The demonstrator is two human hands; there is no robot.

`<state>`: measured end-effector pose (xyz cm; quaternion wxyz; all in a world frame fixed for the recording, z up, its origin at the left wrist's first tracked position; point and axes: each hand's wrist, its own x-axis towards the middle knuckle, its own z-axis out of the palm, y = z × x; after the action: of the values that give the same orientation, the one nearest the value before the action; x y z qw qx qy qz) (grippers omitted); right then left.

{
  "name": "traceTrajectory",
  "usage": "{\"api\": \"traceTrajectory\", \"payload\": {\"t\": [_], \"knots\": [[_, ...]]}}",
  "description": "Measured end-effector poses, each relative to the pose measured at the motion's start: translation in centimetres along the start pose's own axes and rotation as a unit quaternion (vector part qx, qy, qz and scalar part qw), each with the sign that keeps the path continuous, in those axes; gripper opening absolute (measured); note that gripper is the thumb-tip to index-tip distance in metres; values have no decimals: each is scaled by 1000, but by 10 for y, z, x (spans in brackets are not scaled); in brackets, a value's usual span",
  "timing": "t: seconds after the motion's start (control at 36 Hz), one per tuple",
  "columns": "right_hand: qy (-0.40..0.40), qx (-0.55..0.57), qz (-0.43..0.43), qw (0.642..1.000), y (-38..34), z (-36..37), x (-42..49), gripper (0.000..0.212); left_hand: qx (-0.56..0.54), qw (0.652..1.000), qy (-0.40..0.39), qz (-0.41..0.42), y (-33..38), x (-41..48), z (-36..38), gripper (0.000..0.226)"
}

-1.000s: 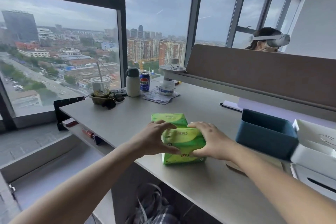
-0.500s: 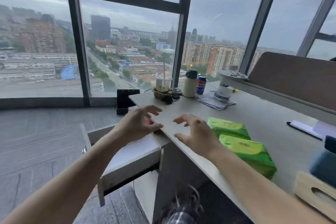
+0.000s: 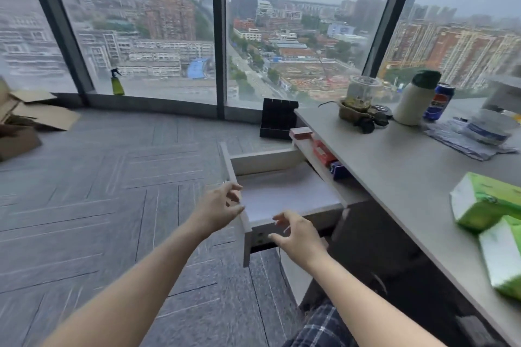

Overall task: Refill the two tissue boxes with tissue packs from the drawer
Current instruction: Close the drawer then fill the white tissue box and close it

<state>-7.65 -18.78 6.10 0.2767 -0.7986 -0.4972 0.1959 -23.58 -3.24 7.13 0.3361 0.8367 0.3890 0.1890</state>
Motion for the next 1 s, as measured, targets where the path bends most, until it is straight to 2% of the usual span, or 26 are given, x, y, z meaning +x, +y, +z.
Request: {"api": "traceTrajectory", "payload": {"t": [0.14, 0.25, 0.36, 0.61, 0.89, 1.0], "knots": [[-16, 30, 7, 999, 5, 40, -2, 34, 8, 998, 25, -49, -24, -5, 9, 46], [-17, 61, 14, 998, 7, 67, -9, 30, 2, 998, -10, -55, -32, -10, 17, 55], [19, 103, 26, 994, 6, 84, -13, 28, -24, 999, -3, -32, -31, -12, 24, 56], [72, 142, 55, 986, 16, 92, -8, 21, -63, 997, 30, -36, -23, -9, 36, 53], [159, 154, 87, 971, 39, 81, -10, 24, -126, 992, 17, -25, -6, 7, 61, 56], [195, 167, 104, 961, 53, 78, -6, 28, -114, 993, 19, -16, 7, 16, 76, 56]]}}
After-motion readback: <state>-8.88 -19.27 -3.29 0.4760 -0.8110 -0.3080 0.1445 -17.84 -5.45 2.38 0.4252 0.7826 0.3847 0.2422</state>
